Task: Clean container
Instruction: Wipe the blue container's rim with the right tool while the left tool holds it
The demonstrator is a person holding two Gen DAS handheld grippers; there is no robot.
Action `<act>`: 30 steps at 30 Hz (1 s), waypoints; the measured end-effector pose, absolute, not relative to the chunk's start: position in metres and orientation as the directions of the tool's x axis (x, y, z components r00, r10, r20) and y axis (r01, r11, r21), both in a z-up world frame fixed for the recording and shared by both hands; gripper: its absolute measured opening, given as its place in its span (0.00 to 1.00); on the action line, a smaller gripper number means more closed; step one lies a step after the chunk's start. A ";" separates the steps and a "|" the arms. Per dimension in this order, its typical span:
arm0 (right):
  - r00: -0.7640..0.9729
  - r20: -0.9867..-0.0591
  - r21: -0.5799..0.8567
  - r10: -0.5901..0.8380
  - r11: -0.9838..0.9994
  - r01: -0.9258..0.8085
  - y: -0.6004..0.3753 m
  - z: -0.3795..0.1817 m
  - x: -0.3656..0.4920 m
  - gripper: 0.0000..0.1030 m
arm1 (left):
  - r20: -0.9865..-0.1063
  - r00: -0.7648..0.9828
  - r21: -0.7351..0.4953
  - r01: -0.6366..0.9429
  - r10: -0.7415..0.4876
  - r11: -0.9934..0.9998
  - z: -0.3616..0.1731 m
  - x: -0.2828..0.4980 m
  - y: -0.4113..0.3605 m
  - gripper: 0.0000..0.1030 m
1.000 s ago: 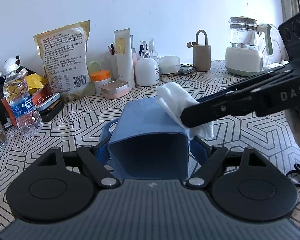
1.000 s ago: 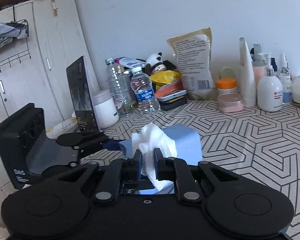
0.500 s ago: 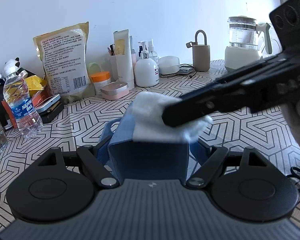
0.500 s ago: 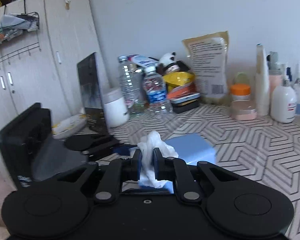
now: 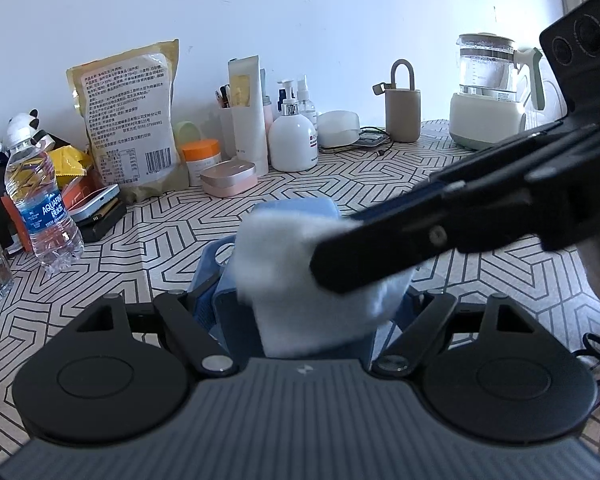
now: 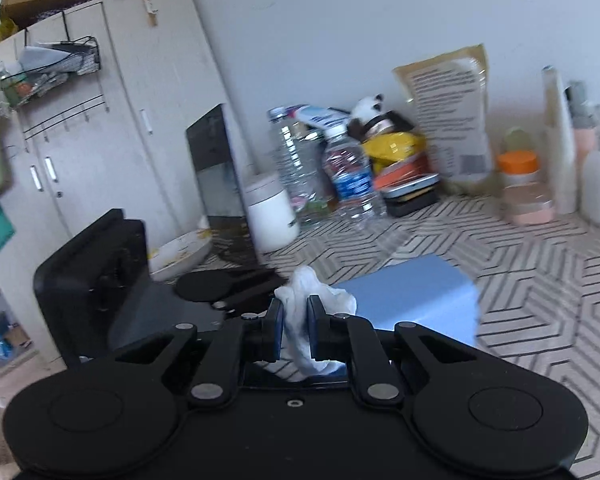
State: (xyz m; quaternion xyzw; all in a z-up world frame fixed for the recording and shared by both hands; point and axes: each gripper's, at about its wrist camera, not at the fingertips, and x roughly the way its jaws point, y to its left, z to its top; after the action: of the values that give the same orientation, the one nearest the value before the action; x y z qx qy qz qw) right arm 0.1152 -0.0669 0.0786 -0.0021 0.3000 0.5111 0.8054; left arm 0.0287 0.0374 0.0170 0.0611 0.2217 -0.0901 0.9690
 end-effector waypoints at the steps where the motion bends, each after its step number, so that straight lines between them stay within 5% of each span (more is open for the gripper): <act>1: 0.294 -0.491 0.300 0.820 0.476 -0.827 -0.064 0.077 0.115 0.09 | -0.440 0.886 0.079 0.201 -0.147 0.976 0.017 0.029 0.038 0.78; 24: 0.447 -0.457 0.268 0.769 0.599 -0.755 -0.083 0.085 0.130 0.11 | -0.443 0.883 0.065 0.203 -0.154 0.977 0.017 0.029 0.038 0.77; 30: 0.546 -0.483 0.138 0.684 0.675 -0.724 -0.075 0.094 0.135 0.15 | -0.445 0.882 0.063 0.206 -0.158 0.976 0.016 0.029 0.038 0.77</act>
State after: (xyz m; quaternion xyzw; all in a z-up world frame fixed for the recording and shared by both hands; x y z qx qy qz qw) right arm 0.1349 -0.0745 0.0940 -0.0389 0.2575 0.4010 0.8783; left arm 0.0287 0.0376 0.0164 0.0543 0.2242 -0.0939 0.9685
